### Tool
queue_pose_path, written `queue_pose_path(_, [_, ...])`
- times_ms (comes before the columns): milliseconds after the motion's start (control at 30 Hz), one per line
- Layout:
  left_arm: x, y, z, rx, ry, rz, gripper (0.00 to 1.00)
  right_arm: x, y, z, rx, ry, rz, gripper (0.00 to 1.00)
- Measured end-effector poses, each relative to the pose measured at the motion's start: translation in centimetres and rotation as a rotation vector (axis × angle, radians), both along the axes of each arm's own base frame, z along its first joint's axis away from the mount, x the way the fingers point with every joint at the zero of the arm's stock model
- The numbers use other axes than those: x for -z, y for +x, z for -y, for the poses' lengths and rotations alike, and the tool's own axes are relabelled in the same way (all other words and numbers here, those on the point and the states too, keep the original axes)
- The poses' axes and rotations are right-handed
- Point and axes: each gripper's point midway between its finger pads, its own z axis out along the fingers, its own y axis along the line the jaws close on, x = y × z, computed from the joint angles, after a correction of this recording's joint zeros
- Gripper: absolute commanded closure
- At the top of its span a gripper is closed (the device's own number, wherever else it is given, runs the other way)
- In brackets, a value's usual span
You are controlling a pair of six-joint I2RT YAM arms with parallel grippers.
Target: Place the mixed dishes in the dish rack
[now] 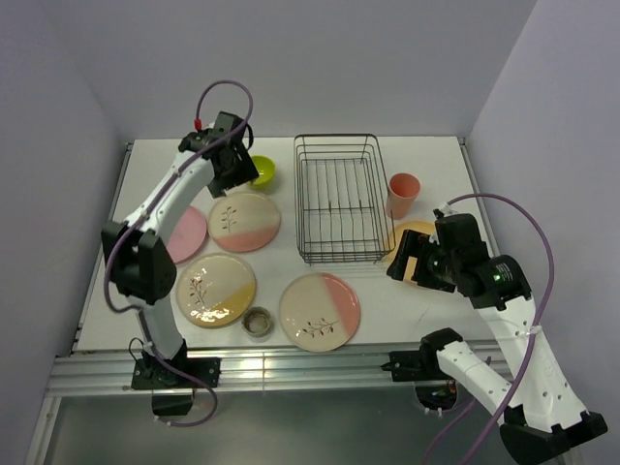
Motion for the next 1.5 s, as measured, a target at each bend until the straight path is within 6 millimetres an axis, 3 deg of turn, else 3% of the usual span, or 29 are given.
queue_pose_path(100, [1.8, 4.2, -1.1, -0.054, -0.003, -0.007, 0.23, -0.3, -0.1, 0.1, 0.002, 0.0, 0.01, 0.04])
queue_pose_path(233, [4.9, 8.0, 0.2, -0.076, -0.011, -0.031, 0.22, -0.6, -0.3, 0.1, 0.005, 0.007, 0.025, 0.04])
queue_pose_path(367, [7.9, 8.6, 1.1, -0.091, -0.015, -0.06, 0.19, -0.7, -0.6, 0.4, 0.01, 0.003, 0.028, 0.04])
queue_pose_path(500, [8.4, 9.0, 1.2, -0.108, -0.021, -0.046, 0.18, -0.8, -1.1, 0.8, 0.02, -0.008, 0.035, 0.04])
queue_pose_path(767, [8.5, 11.0, -1.7, -0.18, -0.039, -0.006, 0.19, -0.8, -1.6, 1.3, 0.044, -0.015, 0.033, 0.04])
queue_pose_path(967, [10.8, 12.8, -4.4, -0.237, -0.047, -0.027, 0.2, -0.9, -1.9, 1.4, 0.054, -0.012, 0.027, 0.04])
queue_pose_path(1200, [13.8, 13.9, -3.3, -0.216, -0.082, -0.061, 0.24, -1.0, -2.3, 1.4, 0.069, -0.003, 0.02, 0.04])
queue_pose_path(1367, [13.1, 14.9, -2.7, -0.22, -0.109, -0.027, 0.37, -1.0, -2.9, 1.8, 0.086, -0.005, 0.021, 0.04])
queue_pose_path(1500, [12.7, 15.7, -2.5, -0.231, -0.128, 0.006, 0.7, -1.0, -3.3, 2.1, 0.099, -0.005, 0.022, 0.04])
